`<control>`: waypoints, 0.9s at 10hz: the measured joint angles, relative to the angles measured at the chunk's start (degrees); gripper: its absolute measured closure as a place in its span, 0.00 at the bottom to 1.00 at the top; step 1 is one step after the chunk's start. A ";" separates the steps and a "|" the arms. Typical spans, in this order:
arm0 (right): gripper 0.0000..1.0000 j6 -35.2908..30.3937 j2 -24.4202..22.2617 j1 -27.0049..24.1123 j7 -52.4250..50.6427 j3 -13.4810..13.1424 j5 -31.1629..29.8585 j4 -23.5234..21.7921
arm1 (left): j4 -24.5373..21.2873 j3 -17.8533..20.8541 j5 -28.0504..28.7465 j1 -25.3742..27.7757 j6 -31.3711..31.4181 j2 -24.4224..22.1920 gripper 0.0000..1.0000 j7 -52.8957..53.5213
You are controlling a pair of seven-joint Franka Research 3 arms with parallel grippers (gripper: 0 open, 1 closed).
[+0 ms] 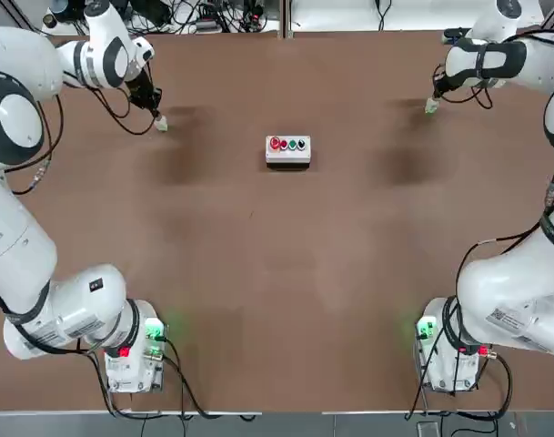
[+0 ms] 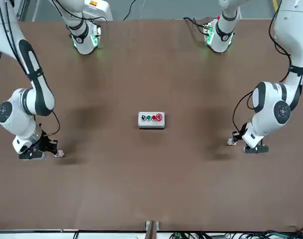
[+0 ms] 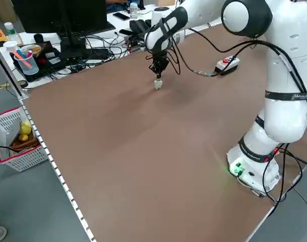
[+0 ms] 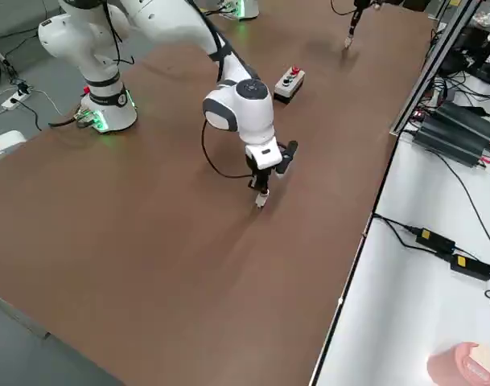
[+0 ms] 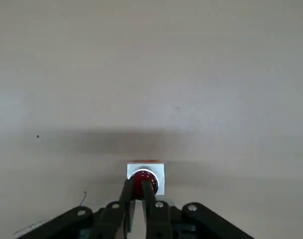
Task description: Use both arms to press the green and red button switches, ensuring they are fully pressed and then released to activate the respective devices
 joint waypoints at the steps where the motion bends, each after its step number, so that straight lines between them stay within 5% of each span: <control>1: 0.88 -0.02 -0.02 -0.01 0.00 0.00 0.00 -0.02 | 0.00 0.00 0.00 0.00 0.00 0.00 0.99 0.00; 9: 0.88 -2.00 -0.40 -0.37 0.09 0.00 0.00 -0.03 | 0.04 -0.01 0.00 0.02 -0.13 0.01 0.99 -0.25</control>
